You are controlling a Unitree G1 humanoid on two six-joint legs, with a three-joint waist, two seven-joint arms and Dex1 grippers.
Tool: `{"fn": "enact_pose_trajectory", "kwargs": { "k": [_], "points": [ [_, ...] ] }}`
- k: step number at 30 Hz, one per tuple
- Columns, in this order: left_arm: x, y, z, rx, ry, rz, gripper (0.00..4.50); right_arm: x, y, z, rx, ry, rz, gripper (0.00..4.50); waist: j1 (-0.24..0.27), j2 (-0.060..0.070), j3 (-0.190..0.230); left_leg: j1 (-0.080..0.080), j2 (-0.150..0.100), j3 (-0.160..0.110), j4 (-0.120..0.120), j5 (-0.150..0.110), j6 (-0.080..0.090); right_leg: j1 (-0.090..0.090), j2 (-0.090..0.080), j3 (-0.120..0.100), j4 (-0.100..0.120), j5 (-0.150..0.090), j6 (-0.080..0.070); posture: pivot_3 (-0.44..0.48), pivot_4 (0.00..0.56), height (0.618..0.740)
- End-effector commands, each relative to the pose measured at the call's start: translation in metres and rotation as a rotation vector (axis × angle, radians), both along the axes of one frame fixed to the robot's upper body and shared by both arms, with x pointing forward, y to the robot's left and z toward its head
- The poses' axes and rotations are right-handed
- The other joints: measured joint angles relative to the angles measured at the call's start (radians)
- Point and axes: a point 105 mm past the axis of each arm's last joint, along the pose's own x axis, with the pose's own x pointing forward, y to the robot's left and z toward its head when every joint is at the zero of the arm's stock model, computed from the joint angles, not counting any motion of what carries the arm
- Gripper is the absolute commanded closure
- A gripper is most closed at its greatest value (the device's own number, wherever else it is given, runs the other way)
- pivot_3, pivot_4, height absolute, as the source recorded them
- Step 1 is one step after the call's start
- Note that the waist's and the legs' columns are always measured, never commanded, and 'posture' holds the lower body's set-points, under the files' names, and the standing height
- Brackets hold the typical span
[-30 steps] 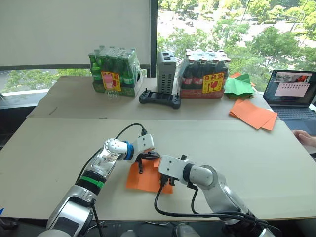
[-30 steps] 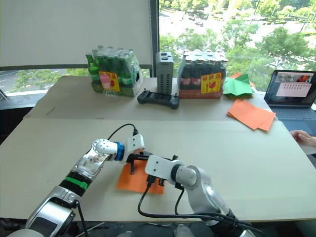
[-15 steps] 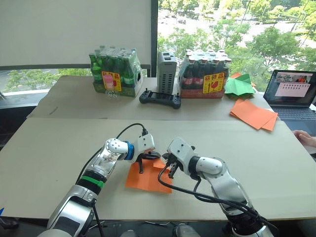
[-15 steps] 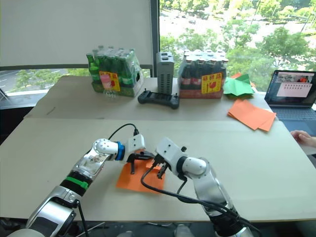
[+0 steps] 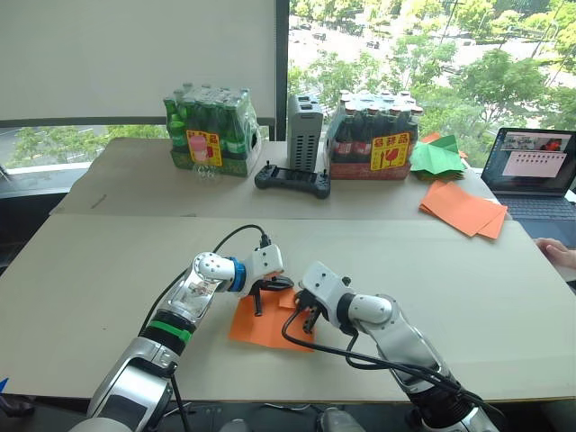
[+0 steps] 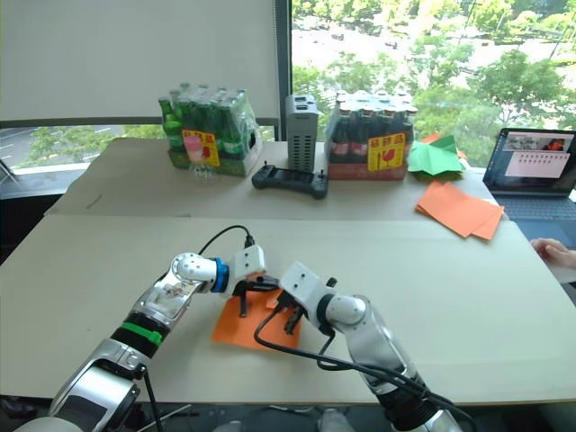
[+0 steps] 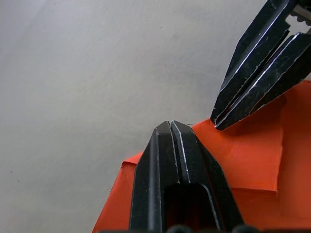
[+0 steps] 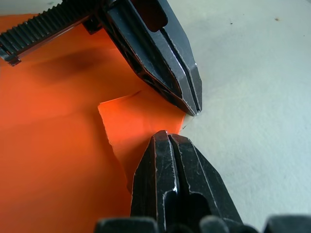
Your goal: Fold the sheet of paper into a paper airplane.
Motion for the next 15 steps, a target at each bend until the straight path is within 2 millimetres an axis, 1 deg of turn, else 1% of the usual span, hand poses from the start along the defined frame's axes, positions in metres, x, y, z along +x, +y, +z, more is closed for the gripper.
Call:
{"fn": "enact_pose_trajectory", "kwargs": {
  "k": [1, 5, 11, 15],
  "points": [
    [0.000, -0.001, -0.002, 0.018, -0.005, -0.002, 4.50, -0.006, -0.001, -0.010, -0.017, 0.042, 0.004, 4.49, 0.000, 0.000, 0.000, 0.000, 0.000, 0.000, 0.000, 0.000, 0.000, 0.000, 0.000, 0.000, 0.000, 0.000, 0.000, 0.000, 0.150, 0.733],
    [-0.001, -0.002, -0.003, 0.014, -0.003, -0.006, 4.50, -0.006, 0.000, -0.010, -0.017, 0.036, 0.007, 4.49, 0.000, 0.000, 0.000, 0.000, 0.000, 0.000, 0.000, 0.000, 0.000, 0.000, 0.000, 0.000, 0.000, 0.000, 0.000, 0.000, 0.150, 0.733],
    [-0.003, -0.004, -0.004, 0.012, 0.000, -0.011, 4.50, 0.007, 0.009, -0.004, 0.003, 0.016, 0.001, 4.49, -0.002, 0.000, 0.000, 0.001, 0.000, 0.000, 0.000, 0.000, 0.000, 0.000, 0.000, 0.000, 0.001, 0.000, 0.000, 0.000, 0.150, 0.733],
    [-0.004, -0.004, -0.004, 0.010, 0.001, -0.014, 4.50, 0.013, 0.011, -0.003, 0.007, 0.013, -0.014, 4.49, -0.001, 0.000, 0.000, 0.001, 0.000, 0.000, 0.000, 0.000, 0.000, 0.000, 0.000, 0.000, 0.002, 0.000, 0.000, 0.000, 0.150, 0.733]
  ]
}}
